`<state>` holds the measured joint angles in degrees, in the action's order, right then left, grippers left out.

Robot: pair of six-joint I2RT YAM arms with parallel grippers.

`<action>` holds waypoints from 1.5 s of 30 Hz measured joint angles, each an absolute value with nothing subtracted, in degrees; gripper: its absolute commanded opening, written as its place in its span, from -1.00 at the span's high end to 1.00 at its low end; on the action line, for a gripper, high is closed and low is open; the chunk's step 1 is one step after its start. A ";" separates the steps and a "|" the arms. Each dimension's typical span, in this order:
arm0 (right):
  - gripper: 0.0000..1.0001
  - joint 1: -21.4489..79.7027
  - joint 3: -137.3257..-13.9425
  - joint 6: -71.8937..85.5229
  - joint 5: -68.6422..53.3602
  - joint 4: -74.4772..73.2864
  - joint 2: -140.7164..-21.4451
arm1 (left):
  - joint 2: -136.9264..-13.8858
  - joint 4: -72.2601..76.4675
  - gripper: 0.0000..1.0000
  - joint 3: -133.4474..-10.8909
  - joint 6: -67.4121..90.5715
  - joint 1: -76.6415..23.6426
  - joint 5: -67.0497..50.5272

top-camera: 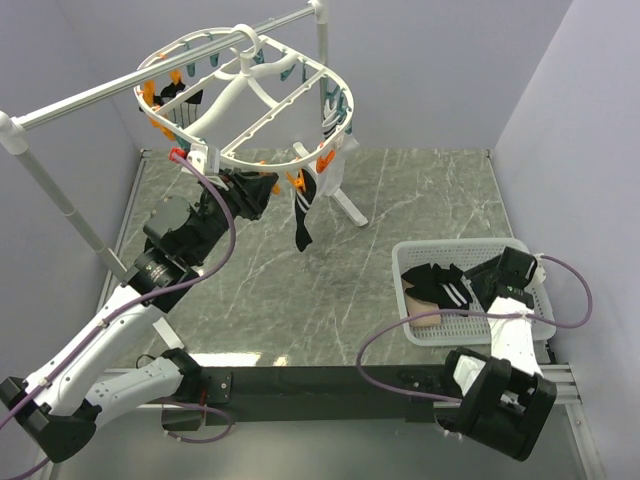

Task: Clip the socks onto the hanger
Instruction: Pick up the sock from the bin.

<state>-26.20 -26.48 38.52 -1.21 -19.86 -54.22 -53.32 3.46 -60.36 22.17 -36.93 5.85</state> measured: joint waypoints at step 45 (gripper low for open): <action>0.47 -26.39 -31.22 31.70 -6.87 -19.57 -47.75 | -50.41 4.05 0.53 -59.09 21.85 -36.67 6.92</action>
<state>-26.39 -31.22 31.70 -6.87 -19.57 -47.75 -50.41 4.05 -59.09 21.85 -36.67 6.92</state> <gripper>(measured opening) 0.127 0.302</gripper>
